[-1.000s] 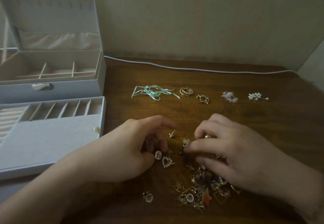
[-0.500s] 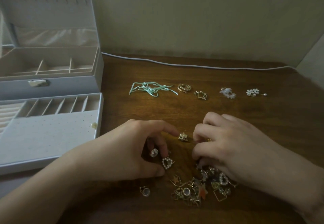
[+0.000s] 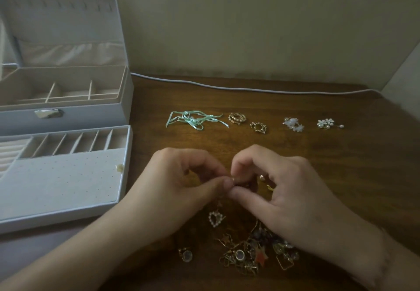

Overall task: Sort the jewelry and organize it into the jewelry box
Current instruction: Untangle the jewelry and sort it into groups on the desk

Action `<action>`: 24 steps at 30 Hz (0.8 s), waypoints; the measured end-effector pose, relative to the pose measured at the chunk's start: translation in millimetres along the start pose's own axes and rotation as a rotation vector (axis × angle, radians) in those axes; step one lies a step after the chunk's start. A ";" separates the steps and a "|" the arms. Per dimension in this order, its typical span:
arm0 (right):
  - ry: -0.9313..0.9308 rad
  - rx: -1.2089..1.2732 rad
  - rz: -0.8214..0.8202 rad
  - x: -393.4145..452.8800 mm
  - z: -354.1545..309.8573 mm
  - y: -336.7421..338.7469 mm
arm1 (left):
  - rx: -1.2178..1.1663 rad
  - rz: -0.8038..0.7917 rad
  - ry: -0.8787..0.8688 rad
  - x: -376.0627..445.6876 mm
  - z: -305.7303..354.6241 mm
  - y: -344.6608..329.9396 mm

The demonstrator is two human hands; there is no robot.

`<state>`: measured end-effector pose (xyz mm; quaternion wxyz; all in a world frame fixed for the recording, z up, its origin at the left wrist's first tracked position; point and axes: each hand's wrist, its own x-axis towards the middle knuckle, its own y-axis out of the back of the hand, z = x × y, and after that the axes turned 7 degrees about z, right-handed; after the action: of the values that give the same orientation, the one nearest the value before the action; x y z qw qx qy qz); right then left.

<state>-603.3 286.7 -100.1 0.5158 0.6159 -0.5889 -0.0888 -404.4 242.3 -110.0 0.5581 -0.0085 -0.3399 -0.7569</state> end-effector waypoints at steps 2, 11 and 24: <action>-0.006 -0.010 0.051 0.5 -1.5 -0.9 | -0.004 -0.074 0.018 2.1 -0.9 4.5; -0.089 -0.002 0.120 3.8 11.7 9.0 | 0.414 -0.058 -0.063 21.3 -6.9 23.8; 0.079 -0.166 -0.511 0.9 12.9 45.0 | 0.900 -0.223 0.227 68.2 -28.1 29.8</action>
<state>-640.8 289.3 -72.3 0.5481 0.7030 -0.3845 -0.2398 -394.5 166.0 -89.8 0.4554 0.3530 -0.5697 -0.5861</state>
